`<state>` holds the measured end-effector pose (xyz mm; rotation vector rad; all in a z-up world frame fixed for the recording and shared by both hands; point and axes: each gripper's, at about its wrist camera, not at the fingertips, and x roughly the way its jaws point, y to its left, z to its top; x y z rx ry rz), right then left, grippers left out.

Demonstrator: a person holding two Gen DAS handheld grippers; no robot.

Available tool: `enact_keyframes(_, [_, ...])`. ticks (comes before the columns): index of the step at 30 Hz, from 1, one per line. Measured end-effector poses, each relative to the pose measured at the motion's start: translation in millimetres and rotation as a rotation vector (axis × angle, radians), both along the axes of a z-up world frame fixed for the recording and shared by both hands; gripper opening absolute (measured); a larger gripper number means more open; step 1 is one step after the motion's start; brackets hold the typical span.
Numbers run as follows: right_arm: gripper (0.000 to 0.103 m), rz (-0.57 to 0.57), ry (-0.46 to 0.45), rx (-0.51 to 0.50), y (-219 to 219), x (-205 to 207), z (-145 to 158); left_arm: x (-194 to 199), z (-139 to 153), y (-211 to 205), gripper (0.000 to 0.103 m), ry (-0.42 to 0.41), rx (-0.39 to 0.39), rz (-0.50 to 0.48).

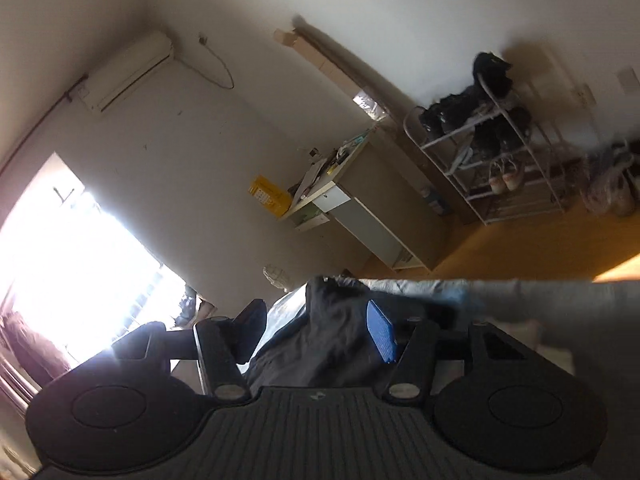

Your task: Fold clothes

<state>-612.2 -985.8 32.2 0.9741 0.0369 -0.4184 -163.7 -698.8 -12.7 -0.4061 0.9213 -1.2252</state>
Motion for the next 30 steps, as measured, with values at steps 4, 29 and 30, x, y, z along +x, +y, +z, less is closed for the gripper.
enact_keyframes(4, [0.058,0.024,-0.077,0.158,36.0,-33.2,-43.8,-2.4,7.3,-5.1,0.029,-0.031,0.040,-0.001])
enact_keyframes(29, [0.041,0.321,-0.234,0.417,63.2,8.2,-77.1,-16.8,14.9,-15.0,0.029,-0.101,0.108,0.042])
enact_keyframes(30, [0.040,0.322,-0.241,0.429,62.4,9.1,-78.1,-17.1,15.0,-15.0,0.029,-0.103,0.108,0.042])
